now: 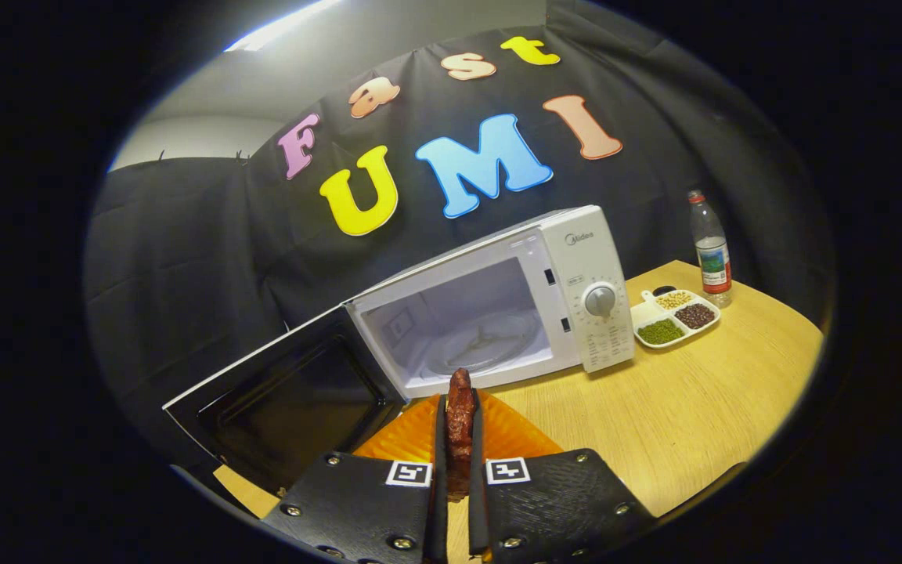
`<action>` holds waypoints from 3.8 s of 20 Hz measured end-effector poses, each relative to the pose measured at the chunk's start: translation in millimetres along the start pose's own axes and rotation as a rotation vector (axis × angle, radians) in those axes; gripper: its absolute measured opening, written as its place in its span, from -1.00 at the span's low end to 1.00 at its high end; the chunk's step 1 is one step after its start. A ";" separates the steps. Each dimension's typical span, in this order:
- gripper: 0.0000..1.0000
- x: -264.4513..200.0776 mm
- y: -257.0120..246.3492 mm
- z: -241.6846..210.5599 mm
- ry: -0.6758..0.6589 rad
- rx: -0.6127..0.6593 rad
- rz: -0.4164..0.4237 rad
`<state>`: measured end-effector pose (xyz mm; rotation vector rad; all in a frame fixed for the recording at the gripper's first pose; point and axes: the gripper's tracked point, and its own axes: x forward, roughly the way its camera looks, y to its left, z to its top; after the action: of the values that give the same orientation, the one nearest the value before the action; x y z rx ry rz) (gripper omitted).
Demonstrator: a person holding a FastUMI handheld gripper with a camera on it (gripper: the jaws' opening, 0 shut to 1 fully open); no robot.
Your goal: Open the microwave, put the food inside, and close the microwave door.
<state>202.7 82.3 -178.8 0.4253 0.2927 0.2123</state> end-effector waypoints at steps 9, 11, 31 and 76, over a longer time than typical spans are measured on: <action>-0.78 112.1 18.8 16.0 -0.039 0.031 0.011; -0.78 141.5 16.9 18.5 -0.035 0.070 0.003; -0.28 295.9 -55.9 38.2 -0.188 -0.166 -0.335; -0.98 -33.2 234.1 -141.8 0.080 -0.615 0.444</action>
<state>93.0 334.9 -192.8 -0.1364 0.1940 0.7324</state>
